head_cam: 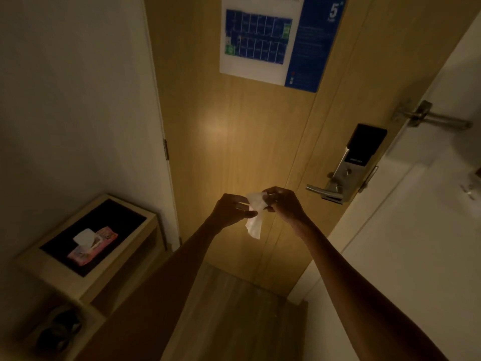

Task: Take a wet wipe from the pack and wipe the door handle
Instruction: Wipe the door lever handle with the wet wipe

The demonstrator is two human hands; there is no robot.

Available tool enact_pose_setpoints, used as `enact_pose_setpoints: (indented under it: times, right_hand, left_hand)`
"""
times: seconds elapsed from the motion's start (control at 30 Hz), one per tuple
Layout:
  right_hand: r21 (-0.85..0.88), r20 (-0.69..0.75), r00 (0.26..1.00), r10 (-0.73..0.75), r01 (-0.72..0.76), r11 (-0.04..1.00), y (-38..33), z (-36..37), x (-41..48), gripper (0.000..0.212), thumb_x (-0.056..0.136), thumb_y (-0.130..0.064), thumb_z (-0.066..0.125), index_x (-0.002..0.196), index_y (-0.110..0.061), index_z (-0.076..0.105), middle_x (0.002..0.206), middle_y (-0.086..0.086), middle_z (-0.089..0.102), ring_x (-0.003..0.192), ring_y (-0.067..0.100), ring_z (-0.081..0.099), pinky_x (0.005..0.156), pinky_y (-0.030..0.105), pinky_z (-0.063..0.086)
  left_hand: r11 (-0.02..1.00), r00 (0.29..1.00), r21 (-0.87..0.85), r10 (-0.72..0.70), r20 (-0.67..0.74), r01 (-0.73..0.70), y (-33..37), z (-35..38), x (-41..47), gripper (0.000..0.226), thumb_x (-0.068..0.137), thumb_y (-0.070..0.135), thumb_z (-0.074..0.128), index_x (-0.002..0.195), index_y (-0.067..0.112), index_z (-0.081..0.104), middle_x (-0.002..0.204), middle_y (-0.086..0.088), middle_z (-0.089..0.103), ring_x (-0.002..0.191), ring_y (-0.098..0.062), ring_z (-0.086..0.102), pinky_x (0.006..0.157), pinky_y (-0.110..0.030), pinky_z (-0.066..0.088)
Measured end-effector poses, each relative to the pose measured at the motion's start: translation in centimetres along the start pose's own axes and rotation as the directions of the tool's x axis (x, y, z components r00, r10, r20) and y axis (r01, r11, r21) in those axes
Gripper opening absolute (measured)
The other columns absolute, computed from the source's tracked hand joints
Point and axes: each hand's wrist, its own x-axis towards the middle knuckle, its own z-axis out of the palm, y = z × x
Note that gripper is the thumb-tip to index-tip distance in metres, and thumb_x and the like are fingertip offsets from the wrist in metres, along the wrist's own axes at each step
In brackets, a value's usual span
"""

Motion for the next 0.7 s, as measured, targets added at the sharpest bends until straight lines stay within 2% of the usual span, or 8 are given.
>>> enact_pose_setpoints:
  times: [0.1, 0.23, 0.3, 0.37, 0.47, 0.53, 0.7]
  right_hand:
    - [0.043, -0.013, 0.999, 0.039, -0.038, 0.998, -0.2, 0.6, 1.0, 0.018, 0.094, -0.017, 0.060, 0.108, -0.007, 0.066, 0.099, 0.006, 0.069, 0.089, 0.013, 0.068, 0.067, 0.016, 0.055]
    - [0.024, -0.005, 0.998, 0.062, -0.062, 0.998, -1.2, 2.0, 3.1, 0.016, 0.094, -0.012, 0.058, 0.107, -0.006, 0.066, 0.100, 0.007, 0.070, 0.087, 0.017, 0.069, 0.068, 0.019, 0.055]
    - [0.012, 0.000, 0.998, 0.056, -0.056, 0.998, -1.9, 2.4, 4.1, 0.017, 0.095, -0.011, 0.057, 0.109, -0.006, 0.066, 0.101, 0.008, 0.070, 0.089, 0.018, 0.069, 0.070, 0.021, 0.056]
    - [0.019, -0.010, 0.997, 0.076, -0.076, 0.997, -2.3, 2.5, 5.3, 0.018, 0.095, -0.010, 0.056, 0.109, -0.005, 0.066, 0.100, 0.009, 0.070, 0.088, 0.019, 0.068, 0.069, 0.021, 0.055]
    - [0.059, -0.045, 0.991, 0.129, -0.126, 0.990, -1.7, 2.0, 6.3, 0.019, 0.095, -0.010, 0.057, 0.110, -0.003, 0.066, 0.101, 0.010, 0.069, 0.091, 0.021, 0.068, 0.070, 0.021, 0.055]
    - [0.080, -0.056, 0.988, 0.141, -0.137, 0.987, -0.7, 1.4, 6.2, 0.019, 0.094, -0.011, 0.058, 0.110, -0.004, 0.066, 0.101, 0.009, 0.069, 0.091, 0.020, 0.068, 0.069, 0.019, 0.054]
    - [0.090, -0.154, 0.975, 0.161, -0.148, 0.985, 3.9, -1.4, 5.5, 0.012, 0.091, -0.019, 0.065, 0.101, -0.013, 0.068, 0.091, 0.002, 0.070, 0.080, 0.011, 0.069, 0.060, 0.013, 0.054]
  left_hand:
    - [0.998, 1.000, 0.052, 0.028, -0.013, -0.028, -0.8, -0.4, 1.1, 0.036, 0.073, 0.014, 0.081, 0.101, -0.007, 0.070, 0.096, -0.020, 0.075, 0.078, -0.022, 0.071, 0.079, -0.029, 0.056]
    - [0.997, 0.995, 0.033, -0.073, -0.075, 0.076, -2.2, -1.7, 3.2, 0.025, 0.078, 0.014, 0.077, 0.090, -0.008, 0.072, 0.092, -0.022, 0.074, 0.082, -0.033, 0.071, 0.073, -0.026, 0.052]
    - [0.993, 0.988, 0.007, -0.115, -0.103, 0.116, -3.0, -2.4, 4.5, 0.026, 0.079, 0.018, 0.076, 0.091, -0.005, 0.073, 0.094, -0.019, 0.074, 0.085, -0.031, 0.072, 0.069, -0.021, 0.048]
    - [0.988, 0.983, -0.002, -0.152, -0.099, 0.153, -3.6, -3.0, 6.2, 0.030, 0.079, 0.022, 0.077, 0.099, -0.001, 0.073, 0.103, -0.015, 0.074, 0.091, -0.025, 0.071, 0.072, -0.018, 0.047]
    - [0.988, 0.987, -0.024, -0.155, -0.043, 0.154, -3.9, -2.6, 8.4, 0.034, 0.078, 0.024, 0.078, 0.103, 0.002, 0.073, 0.109, -0.013, 0.073, 0.088, -0.015, 0.066, 0.073, -0.017, 0.045]
    - [0.990, 0.990, -0.019, -0.142, -0.004, 0.142, -4.0, -1.8, 9.1, 0.034, 0.078, 0.025, 0.077, 0.104, 0.003, 0.072, 0.110, -0.013, 0.073, 0.087, -0.014, 0.065, 0.074, -0.016, 0.045]
    - [0.992, 0.986, -0.042, -0.115, 0.121, 0.120, -3.9, 2.9, 10.7, 0.028, 0.077, 0.025, 0.078, 0.099, 0.007, 0.075, 0.102, -0.011, 0.076, 0.079, -0.010, 0.065, 0.071, -0.017, 0.051]
